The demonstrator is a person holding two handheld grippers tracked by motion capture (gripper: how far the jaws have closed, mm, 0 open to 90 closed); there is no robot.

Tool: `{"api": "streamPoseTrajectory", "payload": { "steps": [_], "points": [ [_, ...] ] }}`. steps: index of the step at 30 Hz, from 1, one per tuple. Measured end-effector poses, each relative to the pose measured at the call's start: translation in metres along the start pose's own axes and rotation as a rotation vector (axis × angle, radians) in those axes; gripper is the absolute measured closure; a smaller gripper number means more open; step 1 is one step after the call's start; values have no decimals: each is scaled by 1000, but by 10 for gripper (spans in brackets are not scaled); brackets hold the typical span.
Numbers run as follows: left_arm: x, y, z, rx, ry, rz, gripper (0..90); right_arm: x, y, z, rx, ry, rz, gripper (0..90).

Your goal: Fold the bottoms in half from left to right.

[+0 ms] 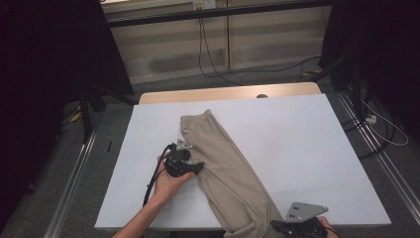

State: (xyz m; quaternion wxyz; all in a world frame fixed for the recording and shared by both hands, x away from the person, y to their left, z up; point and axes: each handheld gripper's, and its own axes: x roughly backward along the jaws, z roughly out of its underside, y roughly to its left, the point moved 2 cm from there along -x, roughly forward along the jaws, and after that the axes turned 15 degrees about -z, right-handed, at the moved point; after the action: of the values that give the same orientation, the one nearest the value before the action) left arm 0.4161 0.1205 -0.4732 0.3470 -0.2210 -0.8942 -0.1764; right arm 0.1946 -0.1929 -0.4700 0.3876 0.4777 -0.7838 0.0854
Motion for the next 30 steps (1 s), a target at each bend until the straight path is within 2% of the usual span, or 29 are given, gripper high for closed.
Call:
{"api": "streamPoseTrajectory", "payload": {
  "steps": [2, 4, 5, 7, 8, 9, 10, 12, 13, 16, 19, 21, 23, 26, 27, 29, 30],
  "points": [
    [0, -1, 0, 0, 0, -6, 366, 6, -2, 7, -22, 15, 31, 900],
    [0, -1, 0, 7, 1, -8, 362, 9, 0, 3, -23, -41, 23, 900],
    [1, -1, -1, 13, 0, -7, 362, 8, 0, 0, -24, -60, 21, 849],
    [3, -1, 0, 11, 13, 6, 360, 4, -4, -11, -29, -84, 39, 809],
    [6, -2, 0, 18, 14, 14, 361, 2, -9, -16, -11, -97, 48, 765],
    [10, -3, 0, 25, 13, 31, 361, 0, -15, -21, -3, -104, 53, 720],
    [16, -6, 1, 24, 8, 43, 367, -2, -23, -26, -25, -104, 66, 692],
    [30, -11, 5, -11, -3, 73, 415, -7, -37, -34, -30, -107, 72, 669],
    [37, -15, 8, -11, 4, 96, 454, -10, -43, -37, -31, -103, 79, 642],
    [54, -31, 23, -34, 11, 167, 555, -19, -58, -46, -51, -94, 79, 584],
    [68, -48, 37, -74, 14, 234, 614, -29, -68, -55, -52, -82, 105, 508],
    [76, -61, 44, -91, 12, 275, 634, -33, -72, -59, -52, -80, 112, 505],
    [81, -74, 48, -115, 10, 299, 591, -36, -75, -60, -52, -68, 115, 503],
    [80, -87, 48, -130, 21, 283, 429, -39, -76, -59, -58, -56, 115, 528],
    [78, -91, 49, -153, 35, 277, 424, -39, -76, -59, -59, -53, 110, 570],
    [79, -98, 50, -188, 22, 224, 405, -38, -76, -57, -79, -66, 103, 731],
    [79, -100, 50, -194, 13, 211, 405, -36, -77, -56, -88, -76, 88, 778]
  ]
}}
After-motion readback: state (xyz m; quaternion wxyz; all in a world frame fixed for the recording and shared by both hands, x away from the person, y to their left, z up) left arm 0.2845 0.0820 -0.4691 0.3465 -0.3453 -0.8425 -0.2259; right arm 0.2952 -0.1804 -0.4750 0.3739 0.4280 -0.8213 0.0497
